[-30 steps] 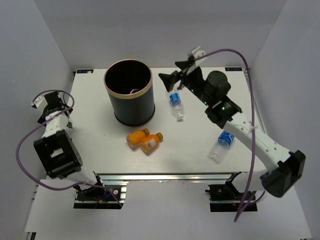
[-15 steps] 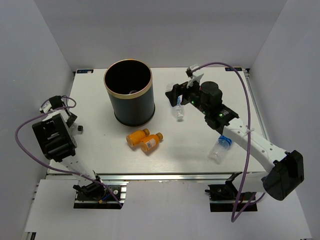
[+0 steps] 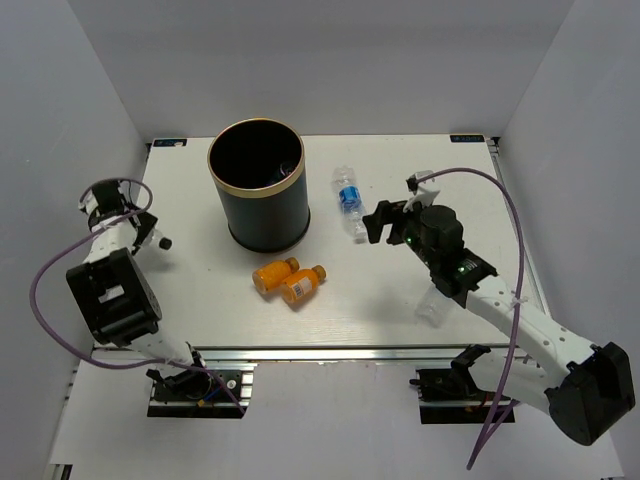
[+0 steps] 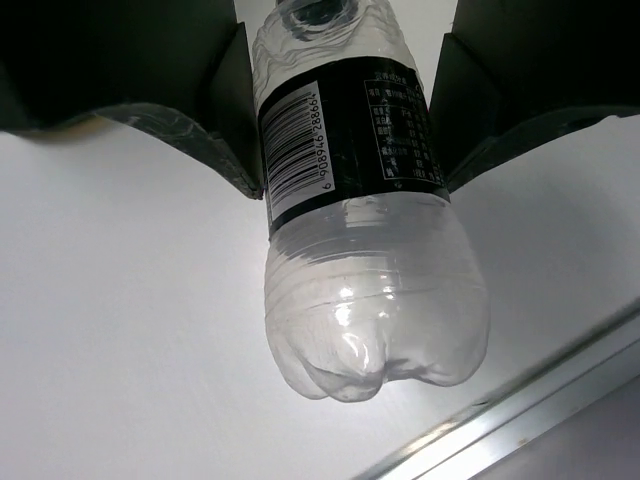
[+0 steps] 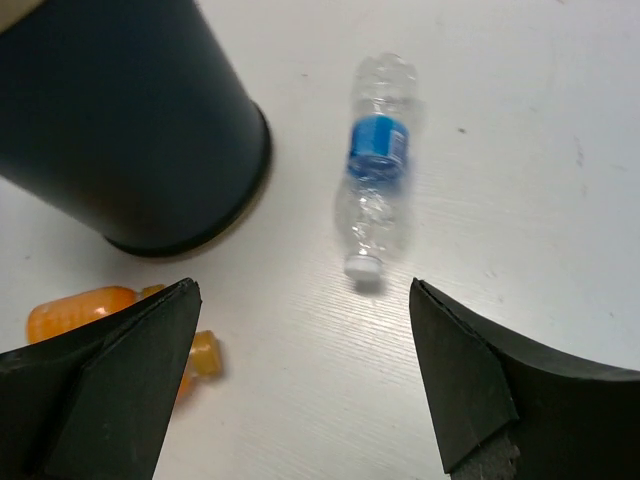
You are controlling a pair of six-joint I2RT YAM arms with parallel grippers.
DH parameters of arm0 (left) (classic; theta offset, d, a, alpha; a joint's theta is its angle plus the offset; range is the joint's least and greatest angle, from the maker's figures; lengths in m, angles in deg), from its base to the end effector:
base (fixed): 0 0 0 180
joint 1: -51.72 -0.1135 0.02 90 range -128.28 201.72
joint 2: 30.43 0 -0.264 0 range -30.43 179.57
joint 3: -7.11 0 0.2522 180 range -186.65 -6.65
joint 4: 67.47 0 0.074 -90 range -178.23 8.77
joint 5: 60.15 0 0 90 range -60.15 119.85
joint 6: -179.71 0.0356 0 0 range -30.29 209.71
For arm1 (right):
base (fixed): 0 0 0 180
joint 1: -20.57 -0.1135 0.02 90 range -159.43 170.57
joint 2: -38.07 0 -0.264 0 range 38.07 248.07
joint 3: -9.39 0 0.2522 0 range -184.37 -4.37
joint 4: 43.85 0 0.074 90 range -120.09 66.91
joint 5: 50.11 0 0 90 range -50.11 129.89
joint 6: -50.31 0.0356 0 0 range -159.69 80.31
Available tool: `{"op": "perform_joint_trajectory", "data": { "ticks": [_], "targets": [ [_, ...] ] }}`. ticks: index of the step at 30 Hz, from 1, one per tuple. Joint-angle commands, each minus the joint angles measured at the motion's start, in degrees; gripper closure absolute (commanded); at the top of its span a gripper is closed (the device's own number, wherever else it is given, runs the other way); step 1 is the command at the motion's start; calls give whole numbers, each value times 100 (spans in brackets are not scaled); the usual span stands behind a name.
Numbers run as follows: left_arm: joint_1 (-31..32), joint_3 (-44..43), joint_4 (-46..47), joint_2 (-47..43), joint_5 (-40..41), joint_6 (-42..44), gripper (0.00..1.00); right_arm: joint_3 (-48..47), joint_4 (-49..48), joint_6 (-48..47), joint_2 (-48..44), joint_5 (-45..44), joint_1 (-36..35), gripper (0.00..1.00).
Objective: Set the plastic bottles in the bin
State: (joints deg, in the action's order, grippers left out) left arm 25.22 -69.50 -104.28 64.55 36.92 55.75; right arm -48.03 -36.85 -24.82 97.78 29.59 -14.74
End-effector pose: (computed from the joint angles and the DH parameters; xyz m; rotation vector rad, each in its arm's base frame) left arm 0.3065 0.1577 0.2073 -1.3139 2.1576 0.1042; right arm 0.2048 0.1372 0.3138 -0.1786 1.7461 0.4877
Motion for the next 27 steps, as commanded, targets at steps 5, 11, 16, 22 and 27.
{"op": "perform_joint_trajectory", "data": {
  "ticks": [5,11,16,22,27],
  "targets": [
    [1147,-1624,-376,-1340,208,-243,51,463,-35,323,-503,-657,270,11],
    [1778,-2127,764,-2026,-528,-463,51,797,52,384,-820,-850,349,11],
    [2552,-2362,1417,-1721,-1015,-227,36,877,289,464,-776,-841,367,11],
    [3518,-2836,1277,-1123,-814,336,26,850,614,595,-758,-1280,446,11],
    [3995,-3496,627,-674,-233,873,2,797,1133,780,-802,-1448,665,11]
  ]
}}
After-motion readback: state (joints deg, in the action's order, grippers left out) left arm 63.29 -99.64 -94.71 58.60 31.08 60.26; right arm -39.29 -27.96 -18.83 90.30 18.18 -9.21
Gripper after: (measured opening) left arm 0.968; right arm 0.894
